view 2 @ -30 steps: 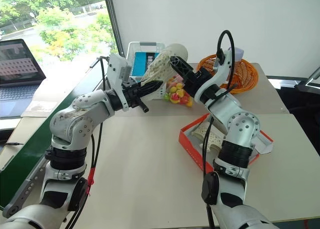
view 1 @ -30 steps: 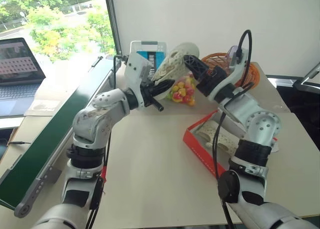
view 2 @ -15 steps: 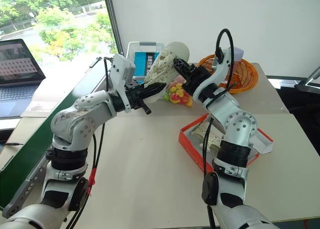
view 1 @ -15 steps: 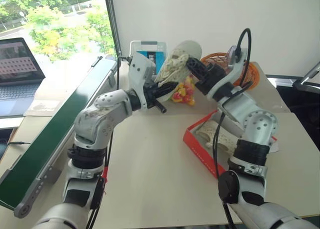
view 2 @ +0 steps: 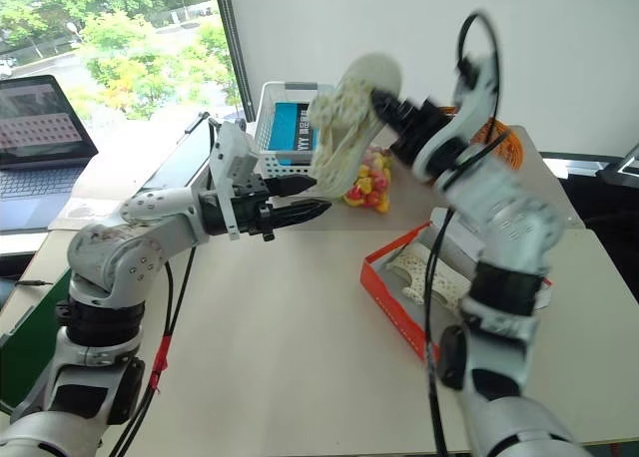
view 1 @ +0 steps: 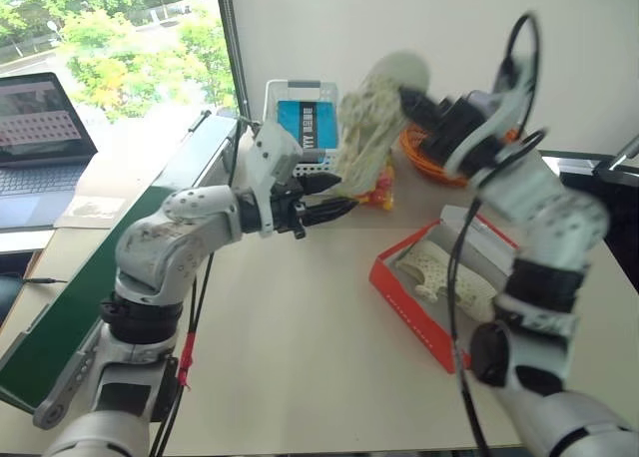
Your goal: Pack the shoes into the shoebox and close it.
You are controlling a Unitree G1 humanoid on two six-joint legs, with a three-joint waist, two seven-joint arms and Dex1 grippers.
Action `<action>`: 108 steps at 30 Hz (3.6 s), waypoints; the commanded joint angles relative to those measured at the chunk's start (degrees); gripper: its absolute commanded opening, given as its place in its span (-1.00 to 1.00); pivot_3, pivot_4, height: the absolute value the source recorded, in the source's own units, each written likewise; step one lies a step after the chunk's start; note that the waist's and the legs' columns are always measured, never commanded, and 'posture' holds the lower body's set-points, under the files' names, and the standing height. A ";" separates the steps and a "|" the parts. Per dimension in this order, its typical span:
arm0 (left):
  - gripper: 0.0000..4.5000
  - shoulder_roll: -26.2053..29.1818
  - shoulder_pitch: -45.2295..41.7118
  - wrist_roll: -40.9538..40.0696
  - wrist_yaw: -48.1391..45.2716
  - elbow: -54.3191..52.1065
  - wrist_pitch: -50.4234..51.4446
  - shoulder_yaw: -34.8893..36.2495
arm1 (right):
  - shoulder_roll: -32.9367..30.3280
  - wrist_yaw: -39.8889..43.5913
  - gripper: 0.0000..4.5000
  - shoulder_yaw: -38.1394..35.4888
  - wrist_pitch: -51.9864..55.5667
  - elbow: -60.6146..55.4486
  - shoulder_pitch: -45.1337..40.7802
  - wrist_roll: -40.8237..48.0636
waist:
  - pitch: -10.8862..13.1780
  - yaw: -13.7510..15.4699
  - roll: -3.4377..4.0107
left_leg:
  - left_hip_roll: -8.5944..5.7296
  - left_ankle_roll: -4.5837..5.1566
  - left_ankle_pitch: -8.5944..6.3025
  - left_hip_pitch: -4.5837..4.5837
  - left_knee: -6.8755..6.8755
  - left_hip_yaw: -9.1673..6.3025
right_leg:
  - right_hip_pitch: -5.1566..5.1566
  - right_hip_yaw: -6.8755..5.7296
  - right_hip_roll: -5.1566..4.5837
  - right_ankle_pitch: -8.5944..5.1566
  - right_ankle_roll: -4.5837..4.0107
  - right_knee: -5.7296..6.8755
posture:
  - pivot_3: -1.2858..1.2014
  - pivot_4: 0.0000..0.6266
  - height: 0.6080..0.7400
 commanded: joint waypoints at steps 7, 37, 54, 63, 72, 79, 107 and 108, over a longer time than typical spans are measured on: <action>0.16 -1.69 0.69 3.70 -3.10 2.51 -7.57 -3.60 | -31.66 39.00 -0.83 16.93 7.61 0.03 0.14 -5.83 | -0.15 -0.19 -0.27 | 0.01 0.18 -0.14 -0.17 -0.01 0.08 | -0.08 0.05 -0.01 -0.08 0.05 -0.19 | 0.03 -0.52 1.00; 0.16 -0.20 3.63 5.00 1.22 -1.27 -5.22 -1.37 | -24.75 77.10 -0.83 36.41 -20.53 19.71 9.84 -35.89 | -0.14 0.19 -0.24 | 0.00 0.14 -0.11 -0.24 0.51 0.12 | -0.12 0.16 0.00 0.00 0.18 0.07 | 0.03 -0.52 1.00; 0.16 11.46 7.48 -0.69 -11.52 -9.18 -2.77 -2.66 | -19.63 77.68 -0.83 36.82 -28.61 30.92 12.10 -44.87 | -0.14 0.27 -0.23 | 0.01 0.13 -0.10 -0.21 0.60 0.12 | -0.06 0.12 0.01 0.01 0.18 0.14 | 0.03 -0.52 1.00; 0.16 11.84 7.83 -1.14 -11.88 -10.19 -2.26 -2.88 | -16.75 70.71 -0.83 37.73 -34.82 37.18 14.05 -52.20 | -0.14 0.48 -0.23 | 0.01 0.16 -0.12 -0.12 0.88 0.05 | 0.24 0.04 0.02 0.07 0.27 0.12 | 0.03 -0.52 1.00; 0.16 12.88 7.95 -1.42 -12.42 -10.38 -2.10 -2.81 | -14.05 66.18 -0.83 39.74 -36.92 28.85 21.81 -56.29 | -0.43 0.69 -0.61 | 0.05 0.16 -0.15 0.51 0.88 -0.01 | 0.88 -0.02 0.01 0.04 0.24 0.06 | 0.03 -0.52 1.00; 0.16 13.43 8.38 -1.77 -12.07 -11.29 -1.62 -2.45 | -14.03 57.90 -0.83 44.22 -40.70 21.43 28.26 -66.27 | -0.94 0.66 -1.20 | 0.09 0.15 -0.15 0.65 0.88 0.01 | 0.96 -0.01 0.02 -0.10 0.01 0.06 | 0.03 -0.52 1.00; 0.16 13.00 7.63 -1.75 -13.04 -11.44 -2.30 -3.69 | -15.45 36.81 -0.83 45.08 -59.20 24.06 33.88 -82.21 | -1.79 0.91 -1.82 | 0.25 -0.40 -0.52 1.74 0.84 0.07 | 1.67 -0.10 -0.45 -0.33 0.11 -0.32 | 0.03 -0.52 1.00; 0.16 13.03 7.59 -1.75 -13.14 -11.43 -2.31 -3.75 | -15.51 35.68 -0.83 45.05 -59.54 24.28 33.97 -82.63 | -1.80 0.90 -1.82 | 0.26 -0.40 -0.52 1.74 0.85 -0.03 | 1.66 -0.10 -0.50 -0.33 0.11 -0.36 | 0.03 -0.52 1.00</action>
